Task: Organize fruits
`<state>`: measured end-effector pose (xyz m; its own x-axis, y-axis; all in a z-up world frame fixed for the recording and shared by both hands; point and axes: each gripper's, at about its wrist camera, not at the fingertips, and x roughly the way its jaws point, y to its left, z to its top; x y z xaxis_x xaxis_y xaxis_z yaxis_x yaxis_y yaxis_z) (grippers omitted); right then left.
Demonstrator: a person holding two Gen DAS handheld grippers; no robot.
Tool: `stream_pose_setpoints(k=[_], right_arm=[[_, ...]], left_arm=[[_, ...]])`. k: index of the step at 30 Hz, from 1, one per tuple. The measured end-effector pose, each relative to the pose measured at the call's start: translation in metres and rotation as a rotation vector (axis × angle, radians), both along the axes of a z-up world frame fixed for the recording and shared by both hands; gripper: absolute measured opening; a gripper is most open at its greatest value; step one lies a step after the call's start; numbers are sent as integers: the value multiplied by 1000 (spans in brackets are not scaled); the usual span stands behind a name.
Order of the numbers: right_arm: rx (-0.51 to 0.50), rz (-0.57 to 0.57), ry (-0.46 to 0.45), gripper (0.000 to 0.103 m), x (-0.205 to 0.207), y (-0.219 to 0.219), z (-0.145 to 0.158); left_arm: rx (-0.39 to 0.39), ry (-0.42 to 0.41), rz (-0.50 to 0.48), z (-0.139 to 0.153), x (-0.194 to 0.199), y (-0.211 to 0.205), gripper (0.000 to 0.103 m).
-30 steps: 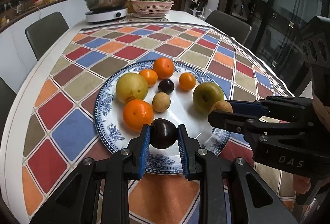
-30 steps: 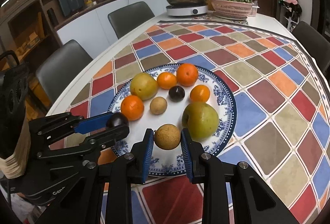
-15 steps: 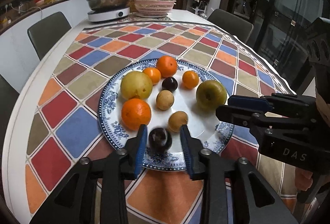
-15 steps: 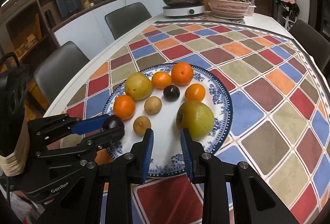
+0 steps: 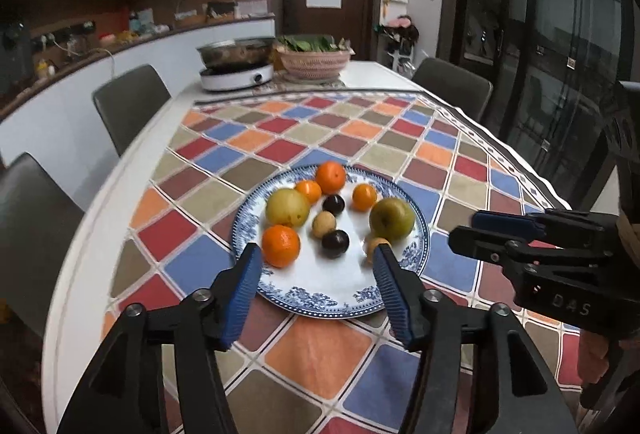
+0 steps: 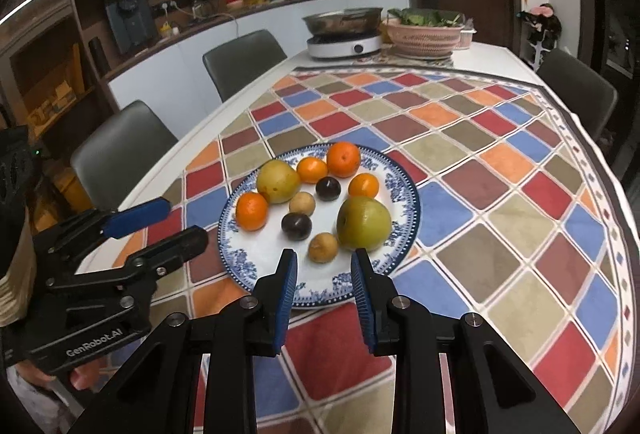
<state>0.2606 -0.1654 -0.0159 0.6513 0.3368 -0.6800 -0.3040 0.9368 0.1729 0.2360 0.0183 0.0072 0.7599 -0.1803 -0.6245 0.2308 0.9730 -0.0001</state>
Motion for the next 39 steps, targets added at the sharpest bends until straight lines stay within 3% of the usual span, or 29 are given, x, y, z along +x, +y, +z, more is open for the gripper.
stream_pose_setpoints(k=[2, 6, 9, 13, 23, 39], right_arm=[[8, -8, -12, 36, -8, -3, 6], [14, -23, -45, 36, -29, -10, 20], [14, -29, -67, 49, -46, -14, 28], [4, -39, -102, 51, -70, -18, 38], [-24, -66, -163, 62, -123, -25, 52], [-29, -46, -215, 62, -182, -25, 61]], left_arm=[[11, -22, 14, 8, -10, -1, 64], [11, -37, 36, 19, -29, -3, 77], [13, -21, 46, 23, -40, -4, 84], [8, -27, 63, 28, -61, -5, 91], [14, -81, 86, 43, -110, -8, 98], [15, -148, 102, 55, -169, -7, 103]])
